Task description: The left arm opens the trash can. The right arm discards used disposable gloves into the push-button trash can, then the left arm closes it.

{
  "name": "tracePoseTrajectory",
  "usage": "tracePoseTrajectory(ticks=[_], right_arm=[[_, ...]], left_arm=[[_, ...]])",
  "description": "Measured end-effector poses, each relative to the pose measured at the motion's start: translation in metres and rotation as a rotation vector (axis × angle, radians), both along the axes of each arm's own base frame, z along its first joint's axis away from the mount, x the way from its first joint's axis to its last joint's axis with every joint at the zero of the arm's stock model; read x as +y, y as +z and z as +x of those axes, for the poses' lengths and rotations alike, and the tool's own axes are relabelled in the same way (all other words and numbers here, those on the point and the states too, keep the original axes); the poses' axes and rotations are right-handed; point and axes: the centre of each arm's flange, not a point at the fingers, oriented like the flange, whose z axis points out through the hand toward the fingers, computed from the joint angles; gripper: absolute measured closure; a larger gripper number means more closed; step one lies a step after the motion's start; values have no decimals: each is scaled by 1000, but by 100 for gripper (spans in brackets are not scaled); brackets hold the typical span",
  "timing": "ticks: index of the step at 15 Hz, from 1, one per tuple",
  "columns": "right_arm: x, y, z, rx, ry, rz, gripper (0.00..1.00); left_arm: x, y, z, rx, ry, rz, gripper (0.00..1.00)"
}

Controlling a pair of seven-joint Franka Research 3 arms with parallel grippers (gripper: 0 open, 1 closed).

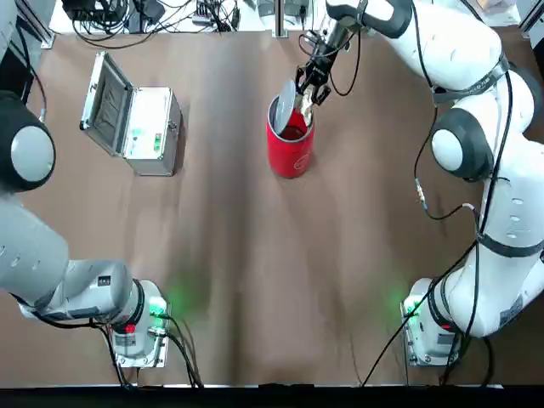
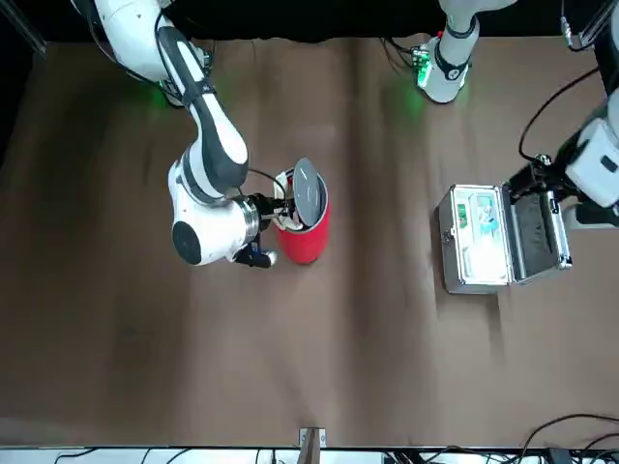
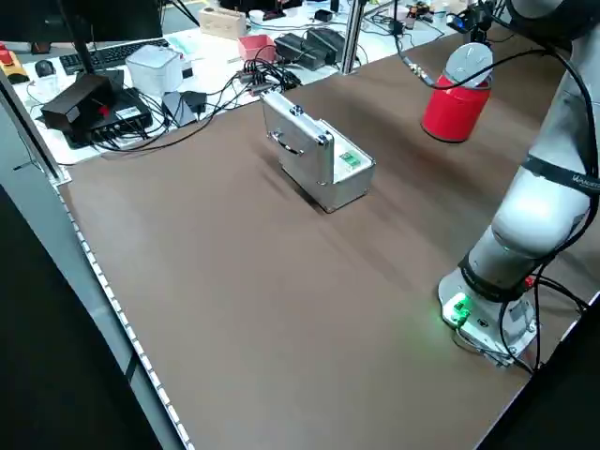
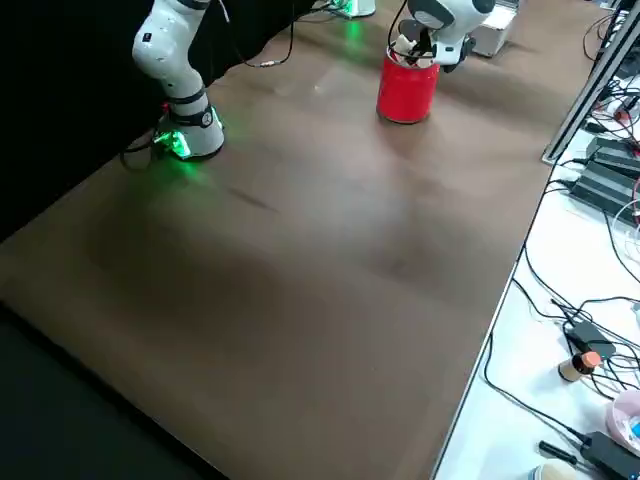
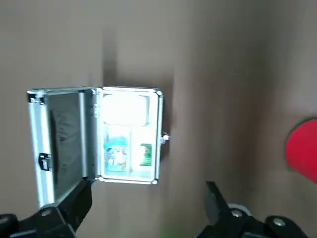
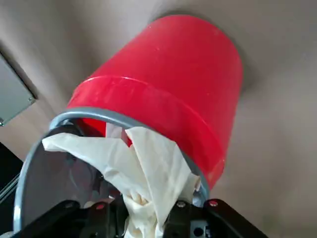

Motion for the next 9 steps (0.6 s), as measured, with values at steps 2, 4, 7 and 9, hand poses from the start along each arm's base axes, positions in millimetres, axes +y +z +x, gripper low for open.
tracePoseTrajectory(ticks=[2,4,7,9], right_arm=[[0,-2,0,4,0,0,87],[0,-2,0,6,0,0,75],[-1,-2,0,6,-2,0,59],[-2,-2,1,6,-5,0,58]], left_arm=[[1,1,0,2,2,-19,0],[7,0,1,5,12,-37,0],[16,2,4,-11,31,-74,0],[16,3,5,-23,33,-77,0]])
